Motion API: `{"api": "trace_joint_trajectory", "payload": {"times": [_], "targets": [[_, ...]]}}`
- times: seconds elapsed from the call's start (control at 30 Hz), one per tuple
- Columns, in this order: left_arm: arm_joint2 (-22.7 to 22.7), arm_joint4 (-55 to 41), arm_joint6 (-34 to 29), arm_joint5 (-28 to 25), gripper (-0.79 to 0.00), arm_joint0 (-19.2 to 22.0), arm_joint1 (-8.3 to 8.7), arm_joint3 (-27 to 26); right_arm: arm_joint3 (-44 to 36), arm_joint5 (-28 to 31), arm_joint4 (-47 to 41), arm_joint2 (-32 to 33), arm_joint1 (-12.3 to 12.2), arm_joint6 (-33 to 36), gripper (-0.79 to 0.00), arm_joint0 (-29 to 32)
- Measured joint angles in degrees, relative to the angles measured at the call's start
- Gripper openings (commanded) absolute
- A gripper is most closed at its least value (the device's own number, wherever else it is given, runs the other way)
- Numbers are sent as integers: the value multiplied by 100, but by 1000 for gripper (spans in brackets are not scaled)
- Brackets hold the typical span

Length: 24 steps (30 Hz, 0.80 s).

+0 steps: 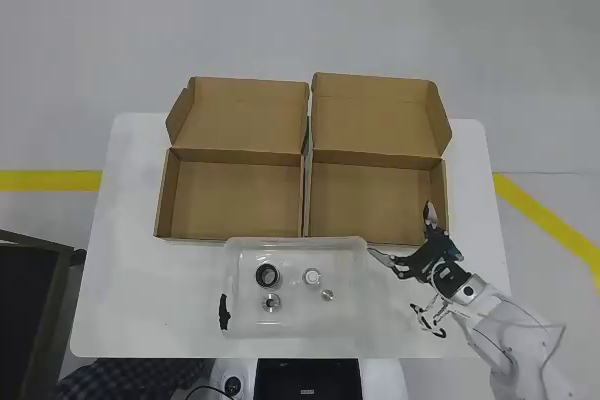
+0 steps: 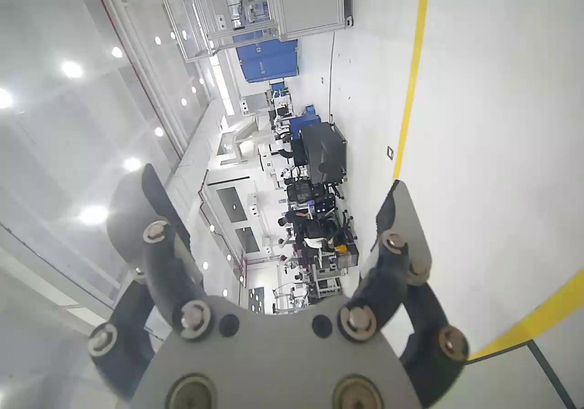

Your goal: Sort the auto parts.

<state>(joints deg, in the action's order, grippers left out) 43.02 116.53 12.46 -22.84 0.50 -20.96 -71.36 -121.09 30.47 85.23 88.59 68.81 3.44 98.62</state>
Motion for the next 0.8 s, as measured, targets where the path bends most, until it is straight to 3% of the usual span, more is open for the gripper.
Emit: {"api": "trace_joint_trajectory", "payload": {"times": [0.53, 0.8], "targets": [[0, 0, 0, 0, 0, 0, 0, 0, 181, 1088, -243, -1551, 9, 1430, 0, -1206], [0, 0, 0, 0, 0, 0, 0, 0, 170, 1576, -348, -1809, -35, 1936, 0, -1397]]}}
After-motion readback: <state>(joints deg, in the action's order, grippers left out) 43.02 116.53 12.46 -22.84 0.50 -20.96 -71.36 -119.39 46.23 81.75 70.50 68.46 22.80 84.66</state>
